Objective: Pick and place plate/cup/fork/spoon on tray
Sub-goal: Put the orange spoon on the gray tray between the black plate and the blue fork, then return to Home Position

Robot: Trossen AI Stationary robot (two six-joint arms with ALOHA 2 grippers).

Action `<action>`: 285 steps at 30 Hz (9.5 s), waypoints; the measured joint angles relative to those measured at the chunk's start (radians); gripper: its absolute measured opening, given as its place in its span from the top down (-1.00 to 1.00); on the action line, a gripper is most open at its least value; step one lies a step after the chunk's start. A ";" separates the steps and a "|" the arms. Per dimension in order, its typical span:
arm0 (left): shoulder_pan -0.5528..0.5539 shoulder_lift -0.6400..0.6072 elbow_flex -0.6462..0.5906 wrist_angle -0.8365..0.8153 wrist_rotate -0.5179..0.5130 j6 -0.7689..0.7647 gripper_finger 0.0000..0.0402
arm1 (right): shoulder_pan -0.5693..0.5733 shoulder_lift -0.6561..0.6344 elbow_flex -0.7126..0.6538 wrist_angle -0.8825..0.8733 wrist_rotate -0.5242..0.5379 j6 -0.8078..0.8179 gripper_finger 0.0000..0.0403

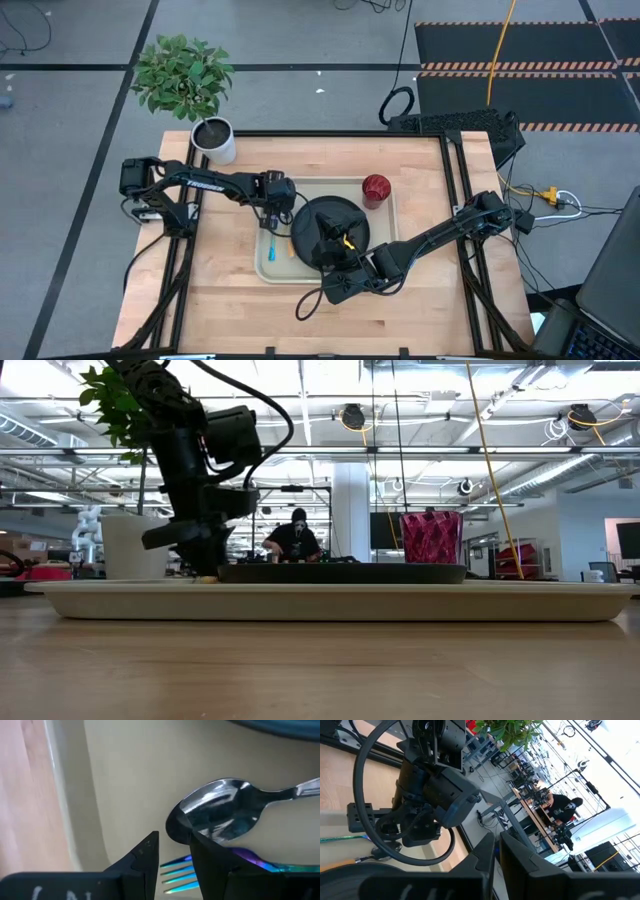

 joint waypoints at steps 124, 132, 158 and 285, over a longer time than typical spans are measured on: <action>0.011 -1.573 -0.592 0.175 0.252 -0.435 0.44 | -0.452 -1.407 -1.671 1.009 -1.386 0.214 0.90; -0.025 -1.612 -0.613 0.126 0.273 -0.494 0.44 | -0.452 -1.491 -1.670 0.922 -1.385 0.209 0.90; -0.177 -1.607 -0.787 0.344 0.186 -0.452 0.97 | -0.451 -1.497 -1.673 0.738 -1.378 0.278 0.90; -0.177 -1.606 -0.788 0.360 0.211 -0.363 0.81 | -0.450 -1.894 -1.674 0.591 -1.357 0.288 0.90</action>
